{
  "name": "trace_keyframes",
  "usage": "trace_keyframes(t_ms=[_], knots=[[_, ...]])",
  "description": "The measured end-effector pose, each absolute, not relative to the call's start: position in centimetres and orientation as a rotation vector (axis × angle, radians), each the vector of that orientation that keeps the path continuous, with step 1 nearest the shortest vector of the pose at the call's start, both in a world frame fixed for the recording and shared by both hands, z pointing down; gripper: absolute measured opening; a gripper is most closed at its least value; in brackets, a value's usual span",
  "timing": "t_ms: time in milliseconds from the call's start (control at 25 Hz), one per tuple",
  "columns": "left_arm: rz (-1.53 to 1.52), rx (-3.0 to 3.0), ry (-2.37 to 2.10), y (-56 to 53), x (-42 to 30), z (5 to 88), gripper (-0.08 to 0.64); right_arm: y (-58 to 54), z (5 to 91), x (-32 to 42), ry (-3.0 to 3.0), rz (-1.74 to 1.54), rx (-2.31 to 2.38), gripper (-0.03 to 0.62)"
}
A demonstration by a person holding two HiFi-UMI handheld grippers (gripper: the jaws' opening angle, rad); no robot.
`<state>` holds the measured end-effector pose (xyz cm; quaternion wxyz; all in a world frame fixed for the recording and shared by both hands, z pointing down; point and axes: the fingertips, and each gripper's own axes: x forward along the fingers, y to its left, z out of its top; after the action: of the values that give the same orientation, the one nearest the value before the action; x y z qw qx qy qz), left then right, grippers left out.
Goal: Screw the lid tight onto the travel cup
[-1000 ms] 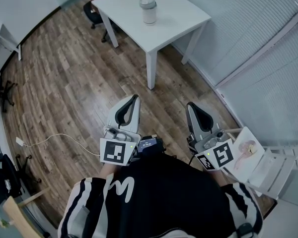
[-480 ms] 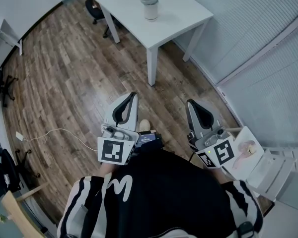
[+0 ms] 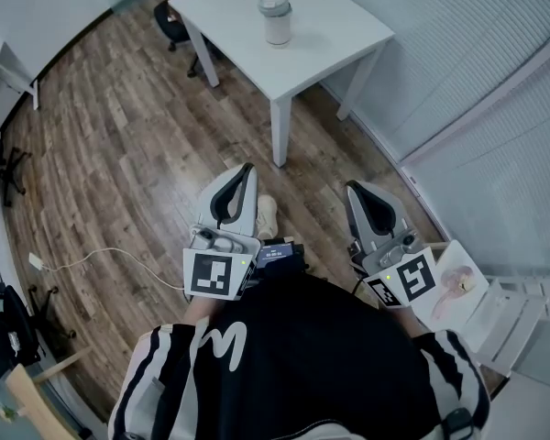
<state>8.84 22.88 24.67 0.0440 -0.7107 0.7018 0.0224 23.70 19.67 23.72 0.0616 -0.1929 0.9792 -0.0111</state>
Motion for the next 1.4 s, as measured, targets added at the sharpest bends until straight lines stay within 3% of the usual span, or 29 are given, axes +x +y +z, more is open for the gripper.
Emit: trace_keyframes(t_ms=[1400], knots=[[0.053,-2.298,2.058,-0.2,-6.3,25.9,0.003,-2.3,24.0,8.9,2.93,-0.031,-0.704,-0.002]])
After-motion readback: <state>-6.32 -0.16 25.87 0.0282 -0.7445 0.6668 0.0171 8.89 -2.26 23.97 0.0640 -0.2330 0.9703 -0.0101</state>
